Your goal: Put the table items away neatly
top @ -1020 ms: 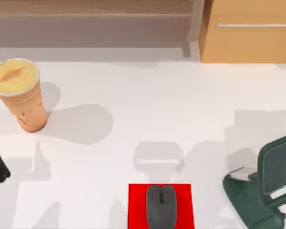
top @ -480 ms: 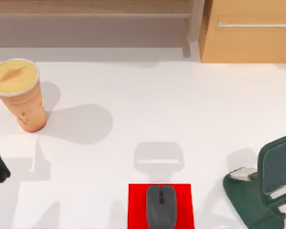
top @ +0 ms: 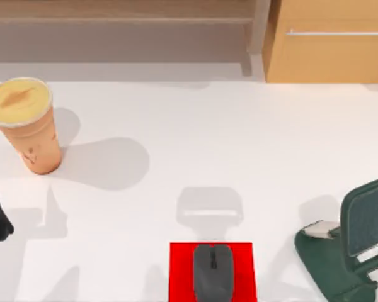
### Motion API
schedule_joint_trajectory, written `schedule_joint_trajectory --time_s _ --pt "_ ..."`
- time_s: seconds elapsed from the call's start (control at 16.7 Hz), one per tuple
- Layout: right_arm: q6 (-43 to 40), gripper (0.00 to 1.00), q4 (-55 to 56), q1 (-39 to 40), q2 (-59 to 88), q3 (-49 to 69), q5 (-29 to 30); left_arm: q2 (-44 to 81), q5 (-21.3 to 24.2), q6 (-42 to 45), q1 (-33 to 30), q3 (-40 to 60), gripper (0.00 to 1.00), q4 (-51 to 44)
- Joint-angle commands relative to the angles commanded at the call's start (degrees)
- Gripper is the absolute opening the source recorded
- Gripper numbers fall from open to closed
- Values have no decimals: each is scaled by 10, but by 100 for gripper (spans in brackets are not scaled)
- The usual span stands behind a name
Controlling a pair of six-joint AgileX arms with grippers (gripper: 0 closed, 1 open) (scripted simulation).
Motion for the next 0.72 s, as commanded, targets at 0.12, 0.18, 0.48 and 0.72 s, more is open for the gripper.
schedule_joint_trajectory --time_s 0.12,0.18,0.48,0.72 --pt "1 100 20 0 9 -12 0 0 0 0 0 0 100 0" --pt "1 100 38 0 16 -22 0 0 0 0 0 0 100 0" --pt "3 100 135 1 56 -76 0 0 0 0 0 0 100 0" --pt "3 100 146 1 61 -84 0 0 0 0 0 0 100 0"
